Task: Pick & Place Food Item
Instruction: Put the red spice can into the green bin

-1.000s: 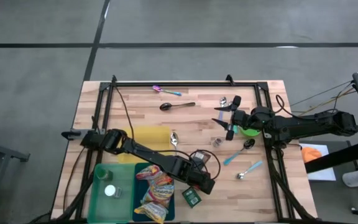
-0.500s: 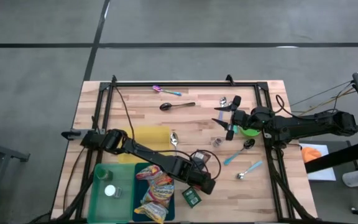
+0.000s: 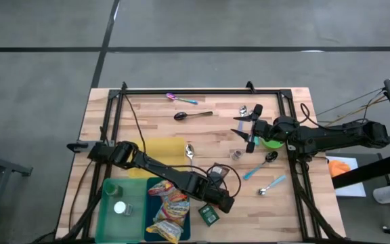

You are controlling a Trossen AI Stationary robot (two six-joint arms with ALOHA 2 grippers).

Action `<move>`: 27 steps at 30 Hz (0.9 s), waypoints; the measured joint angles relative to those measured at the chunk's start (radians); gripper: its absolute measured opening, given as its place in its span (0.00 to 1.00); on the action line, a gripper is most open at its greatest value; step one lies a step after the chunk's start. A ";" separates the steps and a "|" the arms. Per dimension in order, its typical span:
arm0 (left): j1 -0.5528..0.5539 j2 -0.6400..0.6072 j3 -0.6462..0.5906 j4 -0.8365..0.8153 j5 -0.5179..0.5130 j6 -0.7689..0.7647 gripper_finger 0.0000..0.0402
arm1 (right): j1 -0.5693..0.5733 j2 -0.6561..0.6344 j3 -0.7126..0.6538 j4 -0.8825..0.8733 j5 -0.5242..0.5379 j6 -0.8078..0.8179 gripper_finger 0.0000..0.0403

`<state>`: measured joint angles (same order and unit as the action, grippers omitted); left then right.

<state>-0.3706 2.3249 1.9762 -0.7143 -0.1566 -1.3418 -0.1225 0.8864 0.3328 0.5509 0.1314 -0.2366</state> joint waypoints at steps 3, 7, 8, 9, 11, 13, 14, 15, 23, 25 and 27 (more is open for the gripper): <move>-0.001 0.000 0.000 -0.006 -0.001 0.001 0.87 | 0.000 0.000 0.000 0.000 0.000 0.000 0.53; -0.003 0.000 -0.002 -0.013 -0.001 0.003 0.87 | 0.000 0.000 0.000 0.000 0.000 0.000 0.53; -0.005 0.000 -0.004 -0.012 -0.001 0.003 0.87 | 0.000 0.000 0.000 0.000 0.000 0.000 0.53; -0.006 0.000 -0.006 -0.013 -0.001 0.003 0.87 | 0.000 0.000 0.000 0.000 0.000 0.000 0.53; -0.008 0.002 -0.007 -0.013 -0.001 0.004 0.87 | 0.000 0.000 0.000 0.000 0.000 0.000 0.53; -0.010 0.002 -0.016 -0.008 -0.001 0.007 0.87 | 0.000 0.000 0.000 0.000 0.000 0.000 0.53; -0.010 0.002 -0.020 -0.006 -0.001 0.007 0.87 | 0.000 0.000 0.000 0.000 0.000 0.000 0.53; -0.012 0.002 -0.023 -0.005 0.000 0.007 0.87 | 0.000 0.000 0.000 0.000 0.000 0.000 0.53; -0.014 0.003 -0.052 0.025 0.003 0.000 0.87 | 0.000 0.000 0.000 0.000 0.000 0.000 0.53; -0.014 0.003 -0.052 0.026 0.003 0.000 0.86 | 0.000 0.000 0.000 0.000 0.000 0.000 0.53; -0.014 0.003 -0.052 0.026 0.003 0.000 0.84 | 0.000 0.000 0.000 0.000 0.000 0.000 0.53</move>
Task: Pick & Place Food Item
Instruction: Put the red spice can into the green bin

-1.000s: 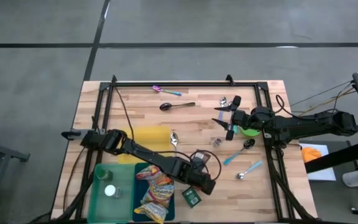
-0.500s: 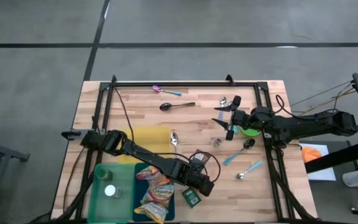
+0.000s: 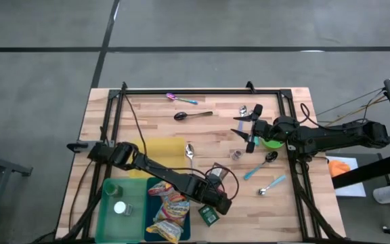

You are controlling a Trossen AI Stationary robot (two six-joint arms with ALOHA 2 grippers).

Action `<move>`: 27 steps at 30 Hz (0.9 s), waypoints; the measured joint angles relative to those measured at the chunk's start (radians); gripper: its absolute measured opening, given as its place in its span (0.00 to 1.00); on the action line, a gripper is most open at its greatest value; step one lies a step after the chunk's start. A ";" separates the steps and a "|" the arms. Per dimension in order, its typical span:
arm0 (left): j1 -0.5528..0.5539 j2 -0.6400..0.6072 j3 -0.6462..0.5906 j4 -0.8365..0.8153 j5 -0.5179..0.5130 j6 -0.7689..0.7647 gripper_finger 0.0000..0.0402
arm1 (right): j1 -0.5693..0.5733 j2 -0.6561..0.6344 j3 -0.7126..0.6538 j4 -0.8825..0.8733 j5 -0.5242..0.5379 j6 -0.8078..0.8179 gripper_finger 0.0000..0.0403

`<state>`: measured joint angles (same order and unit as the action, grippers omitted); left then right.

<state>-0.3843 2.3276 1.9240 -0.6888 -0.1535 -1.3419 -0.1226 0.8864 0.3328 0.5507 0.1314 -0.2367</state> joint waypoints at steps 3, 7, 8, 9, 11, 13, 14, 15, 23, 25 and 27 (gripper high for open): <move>0.000 0.000 0.000 0.002 0.000 0.000 0.78 | 0.000 0.000 0.000 0.000 0.000 0.000 0.53; 0.000 0.000 0.000 0.004 0.000 0.000 0.66 | 0.000 0.000 0.000 0.000 0.000 0.000 0.53; 0.000 0.000 0.001 0.004 0.000 0.000 0.64 | 0.000 0.000 0.000 0.000 0.000 0.000 0.53; 0.000 0.000 0.002 0.005 0.000 0.001 0.61 | 0.000 0.000 0.000 0.000 0.000 0.000 0.53; 0.000 0.000 0.002 0.008 -0.001 0.001 0.58 | 0.000 0.000 0.000 0.000 0.000 0.000 0.53; 0.000 -0.001 0.003 0.009 -0.003 0.002 0.56 | 0.000 0.000 0.000 0.000 0.000 0.000 0.53; 0.000 -0.001 0.003 0.009 -0.003 0.003 0.56 | 0.000 0.000 0.000 0.000 0.000 0.000 0.53; 0.000 -0.001 0.003 0.008 -0.003 0.003 0.55 | 0.000 0.000 0.000 0.000 0.000 0.000 0.53; 0.000 -0.002 0.014 0.000 0.000 0.016 0.55 | 0.000 0.000 0.000 0.000 0.000 0.000 0.53; 0.000 -0.002 0.020 -0.004 0.000 0.030 0.55 | 0.000 0.000 0.000 0.000 0.000 0.000 0.53; 0.000 -0.001 0.026 -0.004 0.000 0.035 0.54 | 0.000 0.000 0.000 0.000 0.000 0.000 0.53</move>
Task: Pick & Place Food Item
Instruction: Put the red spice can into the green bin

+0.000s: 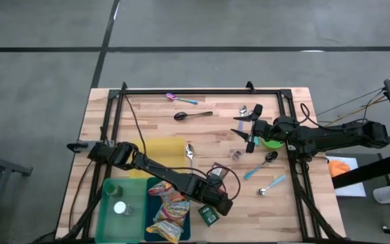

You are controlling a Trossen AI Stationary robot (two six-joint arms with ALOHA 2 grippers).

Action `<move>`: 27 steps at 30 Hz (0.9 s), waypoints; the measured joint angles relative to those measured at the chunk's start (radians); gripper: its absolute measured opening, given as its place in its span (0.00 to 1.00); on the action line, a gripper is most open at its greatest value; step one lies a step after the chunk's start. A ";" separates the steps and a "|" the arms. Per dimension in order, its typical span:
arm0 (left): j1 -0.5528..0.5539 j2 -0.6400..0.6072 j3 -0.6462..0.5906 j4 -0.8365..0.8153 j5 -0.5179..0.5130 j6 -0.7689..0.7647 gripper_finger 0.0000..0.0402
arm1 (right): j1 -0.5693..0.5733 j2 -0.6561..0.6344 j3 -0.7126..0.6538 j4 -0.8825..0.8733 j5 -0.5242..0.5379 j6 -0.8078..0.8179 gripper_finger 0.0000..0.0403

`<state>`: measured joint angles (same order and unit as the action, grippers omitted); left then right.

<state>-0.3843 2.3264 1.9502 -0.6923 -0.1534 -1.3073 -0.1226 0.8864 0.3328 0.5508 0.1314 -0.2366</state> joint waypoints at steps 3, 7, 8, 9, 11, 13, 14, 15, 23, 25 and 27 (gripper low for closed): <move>0.000 0.000 0.001 0.002 0.000 0.003 0.54 | 0.000 0.000 0.000 0.000 0.000 0.000 0.53; 0.000 0.000 0.001 0.002 -0.001 0.003 0.54 | 0.000 0.000 0.000 0.000 0.000 0.000 0.53; 0.000 0.000 0.002 0.004 -0.001 0.003 0.54 | 0.000 0.000 0.000 0.000 0.000 0.000 0.53; 0.000 0.000 0.002 0.004 -0.001 0.003 0.54 | 0.000 0.000 0.000 0.000 0.000 0.000 0.53; 0.000 -0.001 0.002 0.004 -0.002 0.004 0.54 | 0.000 0.000 0.000 0.000 0.000 0.000 0.53; 0.000 -0.004 0.002 0.003 -0.004 0.017 0.54 | 0.000 0.000 0.000 0.000 0.000 0.000 0.53; 0.000 -0.005 0.008 -0.004 -0.004 0.022 0.54 | 0.000 0.000 0.000 0.000 0.000 0.000 0.53; 0.000 -0.005 0.019 -0.017 -0.004 0.026 0.54 | 0.000 0.000 0.000 0.000 0.000 0.000 0.53; 0.000 -0.006 0.178 -0.187 -0.078 0.104 0.54 | 0.000 0.000 0.000 0.000 0.000 0.000 0.53; 0.001 -0.007 0.228 -0.259 -0.112 0.105 0.54 | 0.000 0.000 0.000 0.000 0.000 0.000 0.53; 0.001 -0.008 0.285 -0.342 -0.146 0.107 0.54 | 0.000 0.000 0.000 0.000 0.000 0.000 0.53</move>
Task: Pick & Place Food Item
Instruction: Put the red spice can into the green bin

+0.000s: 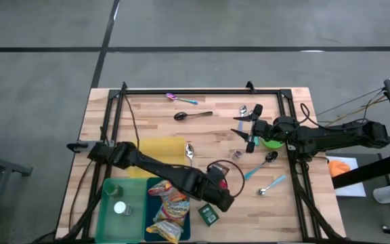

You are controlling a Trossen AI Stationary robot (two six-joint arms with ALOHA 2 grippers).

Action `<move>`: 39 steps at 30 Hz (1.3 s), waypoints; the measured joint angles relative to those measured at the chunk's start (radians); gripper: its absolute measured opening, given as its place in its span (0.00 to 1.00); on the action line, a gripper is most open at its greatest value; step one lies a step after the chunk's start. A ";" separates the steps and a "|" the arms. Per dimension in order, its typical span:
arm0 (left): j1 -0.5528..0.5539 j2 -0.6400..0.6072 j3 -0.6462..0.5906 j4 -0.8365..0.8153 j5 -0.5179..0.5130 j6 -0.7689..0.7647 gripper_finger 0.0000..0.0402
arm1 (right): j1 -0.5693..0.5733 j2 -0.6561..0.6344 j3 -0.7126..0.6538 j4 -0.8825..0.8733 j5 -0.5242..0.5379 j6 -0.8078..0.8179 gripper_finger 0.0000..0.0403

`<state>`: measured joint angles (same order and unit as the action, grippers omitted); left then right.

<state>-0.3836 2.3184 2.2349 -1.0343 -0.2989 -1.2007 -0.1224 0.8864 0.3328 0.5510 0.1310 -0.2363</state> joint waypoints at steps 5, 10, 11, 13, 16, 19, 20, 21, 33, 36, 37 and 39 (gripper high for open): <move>0.002 -0.003 0.124 -0.204 -0.057 -0.006 0.54 | 0.000 0.000 0.000 0.000 0.000 0.000 0.53; 0.001 -0.120 0.033 -0.292 -0.098 -0.106 0.54 | 0.000 0.000 0.000 0.000 0.000 0.000 0.53; -0.001 -0.145 0.014 -0.312 -0.104 -0.132 0.54 | 0.000 0.000 0.000 0.000 0.000 0.000 0.53; -0.008 -0.192 -0.024 -0.348 -0.123 -0.179 0.54 | 0.000 0.000 0.000 -0.001 0.000 0.000 0.53; -0.029 -0.260 -0.093 -0.394 -0.166 -0.256 0.54 | 0.000 0.000 0.000 0.000 0.000 0.000 0.53; -0.053 -0.332 -0.172 -0.429 -0.189 -0.344 0.54 | 0.000 0.000 0.000 0.000 0.000 0.000 0.53; -0.060 -0.355 -0.201 -0.439 -0.192 -0.377 0.54 | 0.000 0.000 0.000 0.000 0.000 0.000 0.53; -0.068 -0.377 -0.234 -0.442 -0.197 -0.410 0.54 | 0.000 0.000 0.000 0.000 0.000 0.000 0.53; -0.173 -0.569 -0.546 -0.500 -0.126 -0.817 0.54 | 0.000 0.000 0.000 0.000 0.000 0.000 0.53; -0.206 -0.587 -0.569 -0.525 -0.094 -0.898 0.54 | 0.000 0.000 0.000 0.000 0.000 0.000 0.53; -0.217 -0.588 -0.572 -0.536 -0.086 -0.925 0.54 | 0.000 0.000 0.000 0.000 0.000 0.000 0.53; -0.238 -0.589 -0.573 -0.537 -0.068 -0.962 0.54 | 0.000 0.000 0.000 0.000 0.000 0.000 0.53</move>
<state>-0.6220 1.7290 1.6623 -1.5711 -0.3664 -2.1624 -0.1225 0.8862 0.3328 0.5507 0.1312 -0.2366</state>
